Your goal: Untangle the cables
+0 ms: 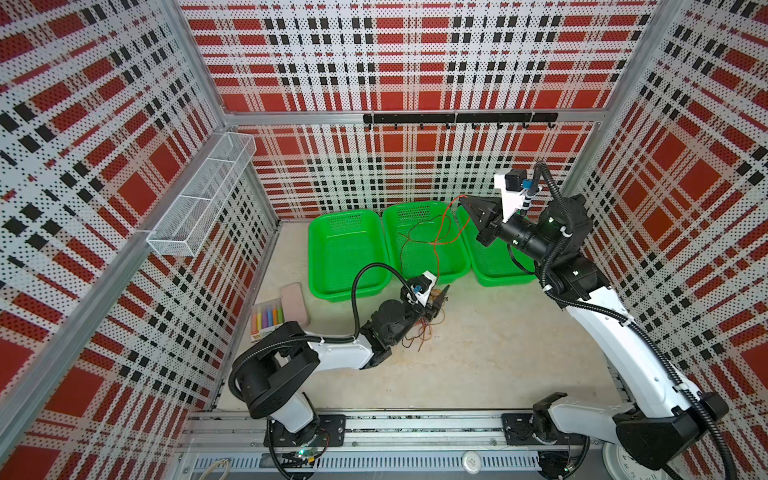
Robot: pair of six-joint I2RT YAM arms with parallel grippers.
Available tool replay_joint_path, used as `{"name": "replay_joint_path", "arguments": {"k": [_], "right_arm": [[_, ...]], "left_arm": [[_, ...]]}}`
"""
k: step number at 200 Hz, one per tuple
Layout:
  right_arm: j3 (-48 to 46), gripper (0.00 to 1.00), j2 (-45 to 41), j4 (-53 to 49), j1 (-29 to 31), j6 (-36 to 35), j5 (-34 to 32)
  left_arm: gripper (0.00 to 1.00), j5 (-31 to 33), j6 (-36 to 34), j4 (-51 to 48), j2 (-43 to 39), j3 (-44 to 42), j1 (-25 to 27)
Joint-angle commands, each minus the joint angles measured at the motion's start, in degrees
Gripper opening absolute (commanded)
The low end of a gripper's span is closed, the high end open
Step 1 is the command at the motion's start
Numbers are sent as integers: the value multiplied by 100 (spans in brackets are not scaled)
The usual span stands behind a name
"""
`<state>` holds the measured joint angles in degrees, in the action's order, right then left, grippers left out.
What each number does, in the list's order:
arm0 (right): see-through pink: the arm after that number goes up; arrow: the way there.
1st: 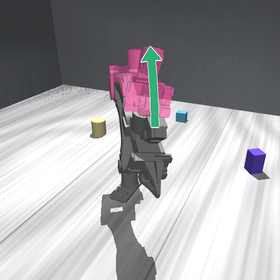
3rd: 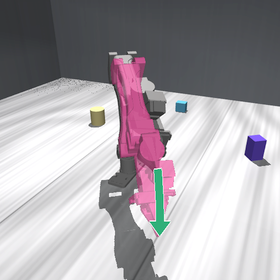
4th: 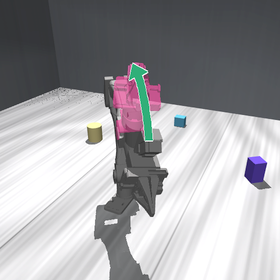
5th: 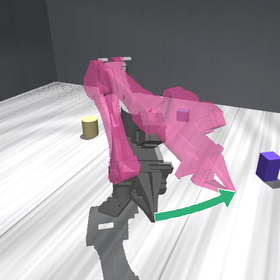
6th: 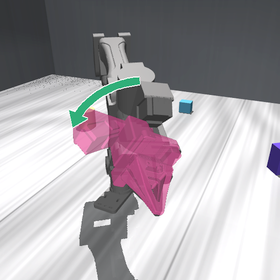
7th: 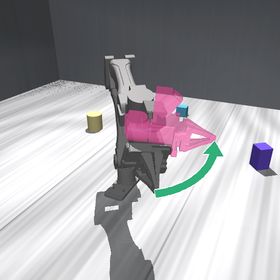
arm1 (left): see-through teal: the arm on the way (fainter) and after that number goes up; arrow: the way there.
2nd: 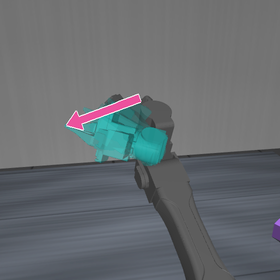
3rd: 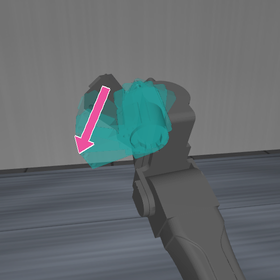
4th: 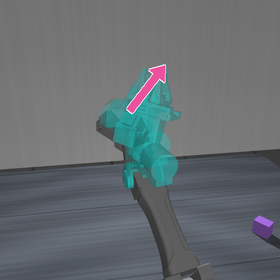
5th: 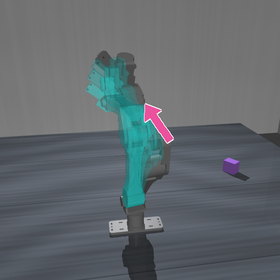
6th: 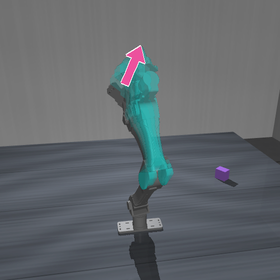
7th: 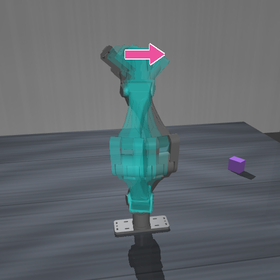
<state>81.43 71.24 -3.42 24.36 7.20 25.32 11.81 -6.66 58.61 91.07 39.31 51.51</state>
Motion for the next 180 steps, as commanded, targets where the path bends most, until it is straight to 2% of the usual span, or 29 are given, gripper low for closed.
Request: {"name": "replay_joint_path", "arguments": {"k": [1, 19, 35, 51, 61, 75, 89, 93, 104, 113, 128, 150, 167, 180], "right_arm": [[27, 0, -26, 308, 50, 123, 541], [-95, 0, -122, 438, 47, 110, 668], [-209, 0, -269, 395, 51, 19, 586], [-320, 0, -392, 335, 46, -127, 505], [-429, 0, -480, 346, 51, -161, 409], [-637, 0, -597, 344, 42, -204, 272], [-945, 4, -783, 261, 25, -341, -7], [-1042, 6, -848, 255, 11, -375, -107], [-1432, 22, -1044, 304, -18, -449, -347], [-1816, 31, -1252, 432, -33, -560, -549], [-2588, 56, -1622, 837, -47, -624, -993], [-3572, 76, -2073, 1343, -115, -582, -1575], [-4161, 92, -2287, 1602, -191, -555, -1836], [-4580, 99, -2368, 1779, -213, -574, -1813]], "left_arm": [[63, -110, 264, 83, 137, 420, -196], [58, -167, 403, 37, 296, 650, -342], [50, -358, 551, 23, 363, 771, -477], [33, -567, 565, 28, 407, 848, -558], [17, -642, 549, 3, 407, 891, -586], [0, -752, 703, -82, 339, 946, -688], [0, -862, 804, -121, 161, 955, -771], [0, -869, 805, -146, 103, 955, -786], [0, -896, 765, -270, -57, 992, -800], [0, -930, 755, -373, -182, 1018, -792], [0, -947, 775, -453, -353, 1030, -770], [0, -907, 807, -593, -599, 1063, -723], [0, -794, 821, -759, -790, 1110, -687], [0, -749, 872, -986, -912, 1221, -702]]}}
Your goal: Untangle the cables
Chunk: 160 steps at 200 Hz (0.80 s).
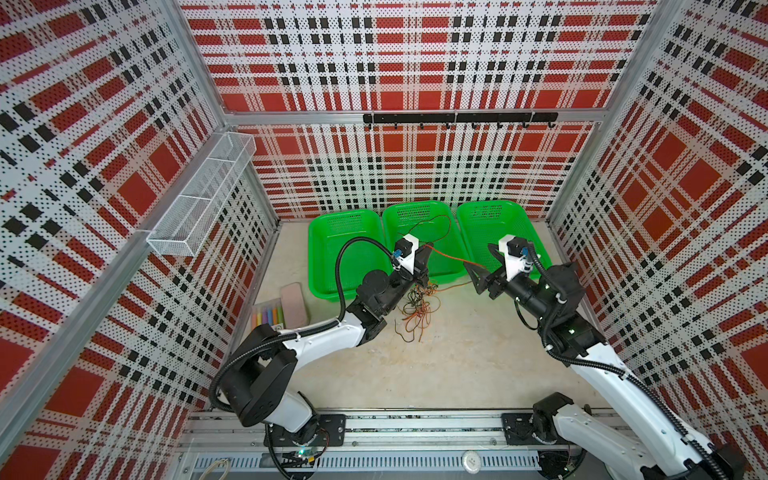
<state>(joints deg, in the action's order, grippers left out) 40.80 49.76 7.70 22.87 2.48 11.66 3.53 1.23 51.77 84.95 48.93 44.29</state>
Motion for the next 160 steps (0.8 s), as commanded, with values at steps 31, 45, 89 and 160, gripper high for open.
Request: {"name": "replay_joint_path", "arguments": {"k": [31, 45, 89, 160], "right_arm": [[-1070, 100, -226, 908, -73, -113, -408], [-1270, 100, -238, 1110, -78, -217, -390], [-1274, 95, 269, 1644, -80, -914, 432], [-1113, 84, 1979, 4149, 145, -125, 2834]], "left_arm": [[0, 71, 19, -913, -515, 642, 18], [0, 2, -110, -923, -605, 679, 18], [0, -856, -430, -962, -803, 689, -103], [0, -1882, -307, -962, -727, 788, -140]]}}
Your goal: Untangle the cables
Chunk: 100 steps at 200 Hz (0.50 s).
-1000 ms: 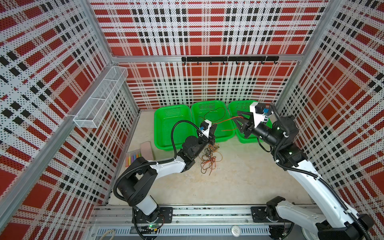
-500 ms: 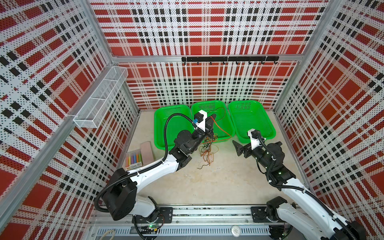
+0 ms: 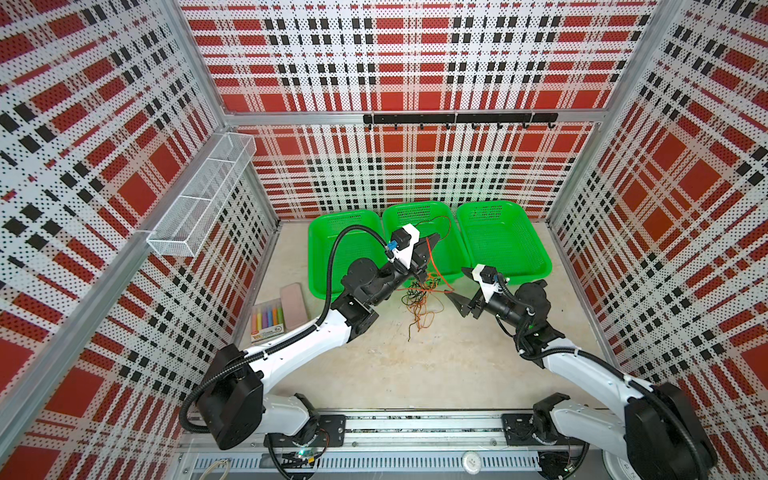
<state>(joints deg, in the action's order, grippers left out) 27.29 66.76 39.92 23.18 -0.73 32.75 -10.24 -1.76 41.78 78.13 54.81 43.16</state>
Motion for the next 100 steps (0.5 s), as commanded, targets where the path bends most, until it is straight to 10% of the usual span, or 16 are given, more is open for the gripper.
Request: {"name": "replay_joint_path", "arguments": {"k": [1, 68, 100], "right_arm": [[253, 84, 290, 920, 124, 201, 729], [594, 65, 1034, 1072, 303, 359, 754], [516, 18, 1277, 1394, 303, 725, 681]], "left_arm": [[0, -514, 0, 34, -49, 203, -27], [0, -1035, -121, 33, -6, 358, -44], [0, -1186, -46, 67, 46, 491, -96]]}}
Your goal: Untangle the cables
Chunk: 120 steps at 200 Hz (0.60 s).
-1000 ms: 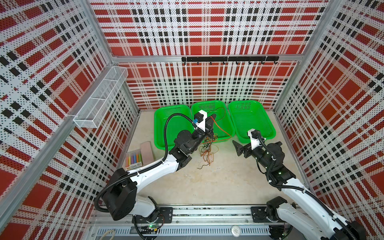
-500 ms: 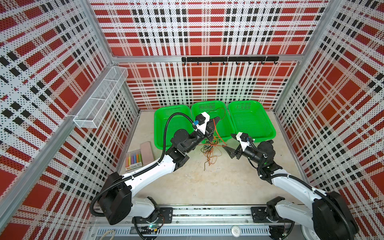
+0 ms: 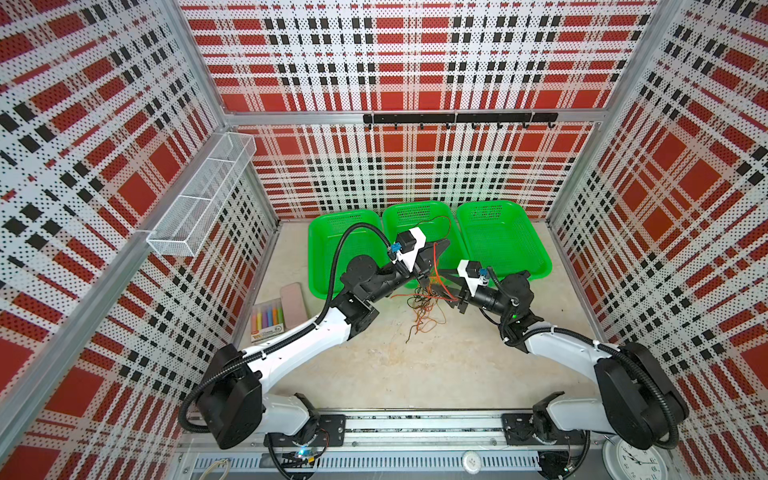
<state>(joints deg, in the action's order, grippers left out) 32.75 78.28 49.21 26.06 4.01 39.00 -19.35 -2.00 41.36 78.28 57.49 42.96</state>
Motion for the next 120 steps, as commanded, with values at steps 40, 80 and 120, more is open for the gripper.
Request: {"name": "replay_joint_path", "arguments": {"k": [40, 80, 120], "right_arm": [[-322, 0, 73, 467, 19, 415, -296], [-753, 0, 315, 565, 22, 909, -570], [-1355, 0, 939, 1196, 206, 1482, -1442]], "left_arm": [[0, -295, 282, 491, 35, 257, -288], [0, -332, 441, 638, 164, 722, -476], [0, -218, 469, 636, 397, 1347, -558]]}}
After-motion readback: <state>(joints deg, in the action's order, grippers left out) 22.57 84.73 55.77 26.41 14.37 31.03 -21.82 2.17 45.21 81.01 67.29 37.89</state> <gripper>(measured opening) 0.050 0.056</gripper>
